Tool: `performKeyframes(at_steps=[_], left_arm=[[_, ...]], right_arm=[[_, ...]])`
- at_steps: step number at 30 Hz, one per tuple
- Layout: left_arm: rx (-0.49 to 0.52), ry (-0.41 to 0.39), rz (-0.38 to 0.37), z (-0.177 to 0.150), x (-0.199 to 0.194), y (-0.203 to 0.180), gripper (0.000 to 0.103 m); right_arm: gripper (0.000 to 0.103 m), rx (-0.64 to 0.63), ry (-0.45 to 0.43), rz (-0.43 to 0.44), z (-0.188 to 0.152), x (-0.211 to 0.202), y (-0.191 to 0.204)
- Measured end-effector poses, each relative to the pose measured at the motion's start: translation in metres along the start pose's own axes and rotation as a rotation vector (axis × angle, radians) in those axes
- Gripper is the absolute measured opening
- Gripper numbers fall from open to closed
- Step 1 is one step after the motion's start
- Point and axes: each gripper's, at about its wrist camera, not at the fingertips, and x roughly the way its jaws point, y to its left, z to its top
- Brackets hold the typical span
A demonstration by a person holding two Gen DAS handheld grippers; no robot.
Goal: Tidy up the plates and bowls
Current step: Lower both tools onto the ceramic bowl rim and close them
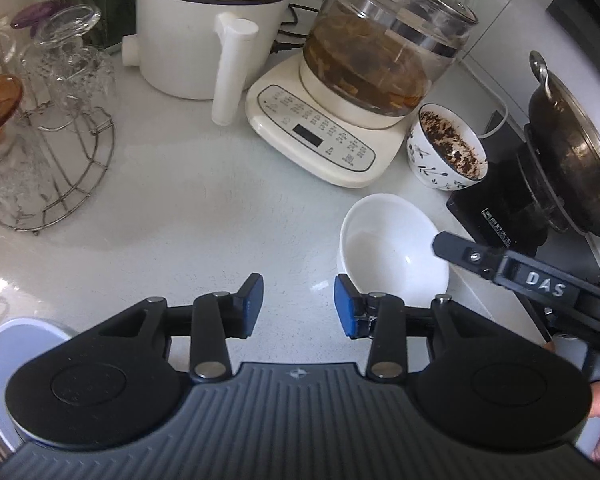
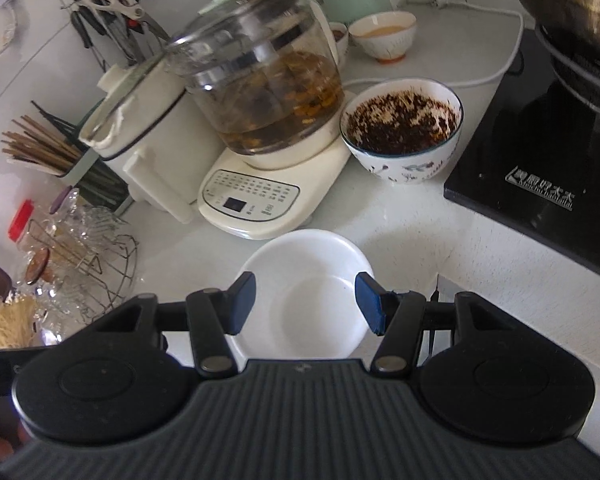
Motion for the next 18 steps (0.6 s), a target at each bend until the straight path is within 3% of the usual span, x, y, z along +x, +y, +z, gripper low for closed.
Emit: performKeyframes(at_steps=[7,18], left_arm=[[0.001,0.025,-0.015,0.009,0.024,-0.008,0.046],[-0.031,0.060,-0.095,0.021,0.050,-0.015,0.045]], right_arm=[[0.057,0.032,0.025,0.013,0.004,0.018,-0.008],[0.058,0.068,0.003,-0.082,0.015,0.031,-0.028]])
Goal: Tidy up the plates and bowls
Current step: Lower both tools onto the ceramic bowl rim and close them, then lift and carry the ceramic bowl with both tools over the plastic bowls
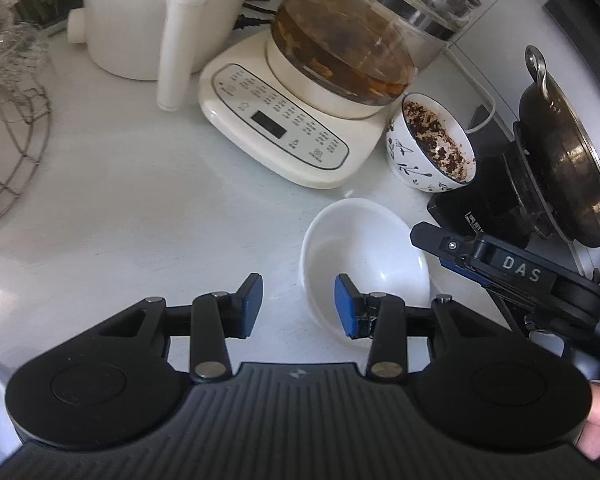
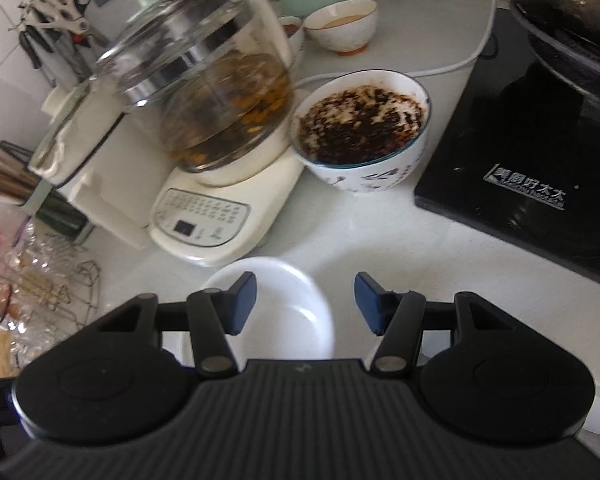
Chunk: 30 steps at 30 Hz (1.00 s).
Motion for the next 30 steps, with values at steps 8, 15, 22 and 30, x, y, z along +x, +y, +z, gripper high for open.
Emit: performKeyframes(at_steps=[8,15,22,30], left_arm=[[0.031,0.037,-0.009,0.010,0.020,-0.011,0.044],[0.041,0.058,0.011,0.011,0.031,-0.012,0.029],[0.054,0.068,0.024,0.009,0.037,-0.012,0.016],[0.059,0.061,0.021,0.008,0.035,-0.012,0.011]], right_arm=[[0.058,0.066,0.073,-0.006,0.001,0.017,-0.020],[0.044,0.070,0.110,0.015,-0.003,0.025,-0.024],[0.026,0.042,0.117,0.021,-0.004,0.027,-0.018],[0.015,0.052,0.114,0.035,-0.004,0.027,-0.018]])
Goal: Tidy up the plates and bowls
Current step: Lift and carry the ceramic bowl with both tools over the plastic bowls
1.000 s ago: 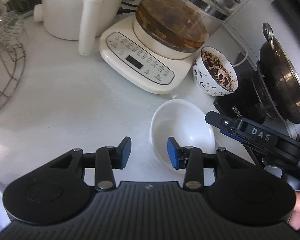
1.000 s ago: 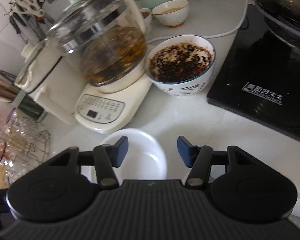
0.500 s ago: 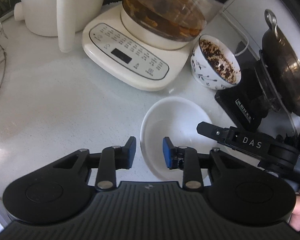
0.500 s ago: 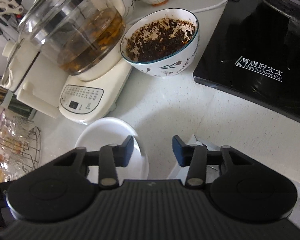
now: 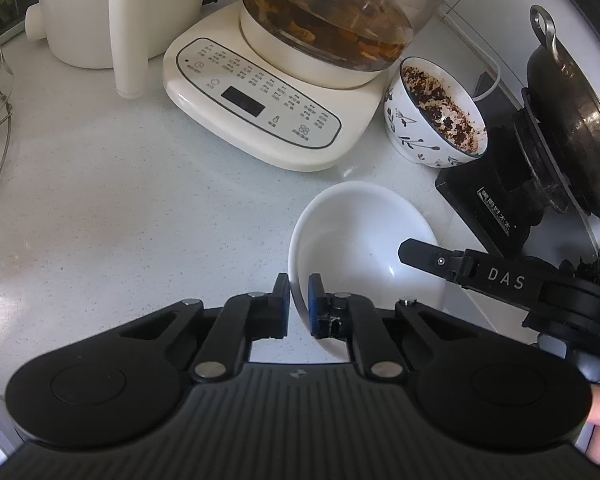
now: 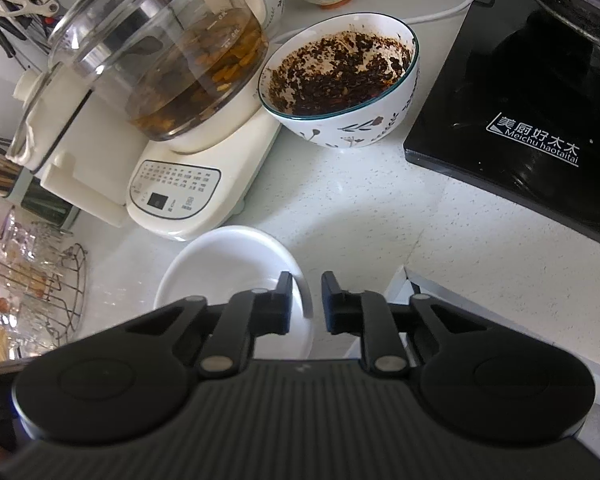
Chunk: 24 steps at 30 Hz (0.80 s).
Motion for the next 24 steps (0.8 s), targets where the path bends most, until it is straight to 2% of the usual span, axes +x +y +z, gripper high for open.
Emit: performKeyframes(at_steps=[6,15,24], left_arm=[[0.013,-0.013,-0.001,-0.002,-0.007,-0.001,0.010],[0.006,-0.040,0.003,-0.010,-0.028,0.004,0.010],[-0.006,-0.079,0.003,-0.021,-0.052,0.008,0.010]], right_arm=[[0.013,-0.010,-0.006,0.001,-0.003,-0.005,0.003],[0.013,-0.008,-0.025,0.060,-0.010,-0.025,0.013],[0.013,-0.042,-0.034,0.065,-0.016,-0.034,0.026]])
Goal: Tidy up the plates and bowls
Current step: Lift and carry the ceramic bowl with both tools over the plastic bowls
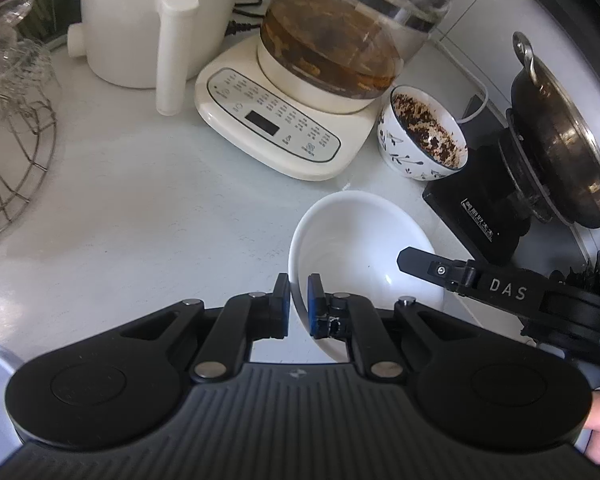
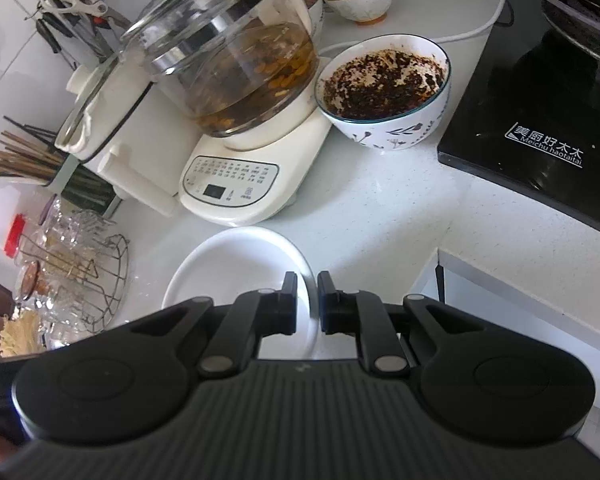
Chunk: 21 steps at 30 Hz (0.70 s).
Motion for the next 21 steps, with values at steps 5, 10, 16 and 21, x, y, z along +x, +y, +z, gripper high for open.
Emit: performKeyframes(at_steps=[5,10,16,21], left_arm=[[-0.022,-0.035,0.001,-0.005,-0.018,0.006,0.010],[-0.034,-0.066,0.009,-0.011,-0.042,0.011,0.010],[-0.078,-0.115,0.011,-0.022,-0.070,0.024,0.010],[-0.127,-0.150,0.030,-0.032,-0.092,0.039,0.010]], right_arm=[[0.013,-0.017,-0.002,0.026,-0.004,-0.008,0.010],[0.013,-0.053,-0.005,0.045,-0.006,-0.023,0.028],[0.013,-0.077,-0.012,0.091,-0.005,-0.040,0.048],[0.013,-0.130,0.015,0.118,-0.007,-0.038,0.067]])
